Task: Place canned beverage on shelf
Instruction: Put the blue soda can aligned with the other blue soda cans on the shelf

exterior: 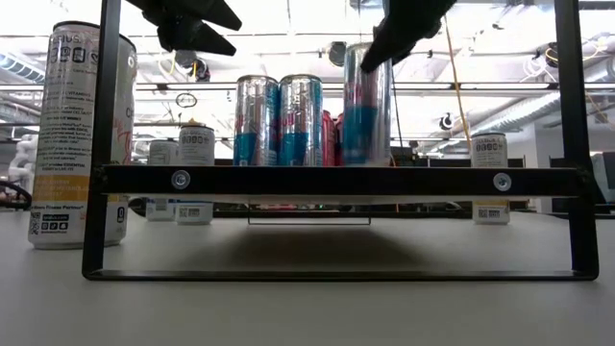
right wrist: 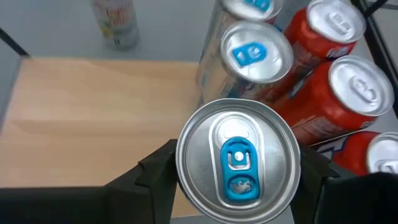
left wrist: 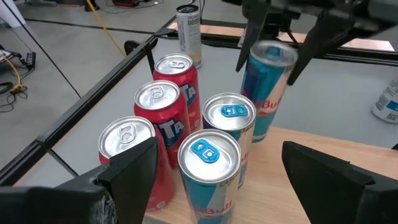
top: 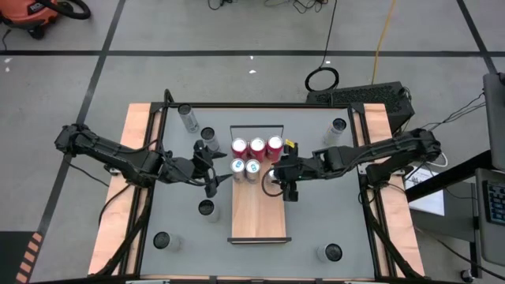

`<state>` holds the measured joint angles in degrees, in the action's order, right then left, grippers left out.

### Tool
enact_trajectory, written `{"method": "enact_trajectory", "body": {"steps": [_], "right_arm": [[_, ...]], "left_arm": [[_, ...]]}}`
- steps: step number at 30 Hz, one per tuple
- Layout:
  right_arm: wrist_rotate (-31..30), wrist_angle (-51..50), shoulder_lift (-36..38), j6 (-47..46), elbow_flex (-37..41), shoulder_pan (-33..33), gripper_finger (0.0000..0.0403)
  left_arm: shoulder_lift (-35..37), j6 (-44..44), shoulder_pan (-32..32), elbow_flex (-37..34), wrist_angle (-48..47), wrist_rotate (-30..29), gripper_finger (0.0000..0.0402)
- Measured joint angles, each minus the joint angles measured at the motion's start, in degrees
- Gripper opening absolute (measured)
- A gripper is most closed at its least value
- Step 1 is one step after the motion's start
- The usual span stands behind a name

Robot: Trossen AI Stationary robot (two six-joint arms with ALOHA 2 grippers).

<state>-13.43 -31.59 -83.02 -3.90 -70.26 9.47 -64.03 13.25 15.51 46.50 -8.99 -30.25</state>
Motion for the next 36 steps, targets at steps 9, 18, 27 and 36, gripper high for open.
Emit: {"method": "enact_trajectory", "body": {"steps": [9, 18, 27, 36], "right_arm": [[0.15, 0.39, -2.32, 0.76, 0.0, -1.85, 0.0192], [0.79, 3.4, -2.93, 2.27, 0.0, -3.03, 0.0192], [3.04, 3.51, -4.73, 2.05, 0.02, -3.51, 0.0192], [2.69, 3.91, -4.79, 2.25, 0.02, -3.53, 0.0212]], "left_arm": [[0.0, -0.06, 0.0, 0.0, 0.81, -0.21, 0.0338], [0.0, -0.06, 0.0, 0.0, 0.81, -0.23, 0.0338], [0.0, -0.46, 0.0, 0.0, 0.76, -0.21, 0.0338], [0.02, -0.45, 0.0, 0.0, 0.74, -0.19, 0.0338]]}}
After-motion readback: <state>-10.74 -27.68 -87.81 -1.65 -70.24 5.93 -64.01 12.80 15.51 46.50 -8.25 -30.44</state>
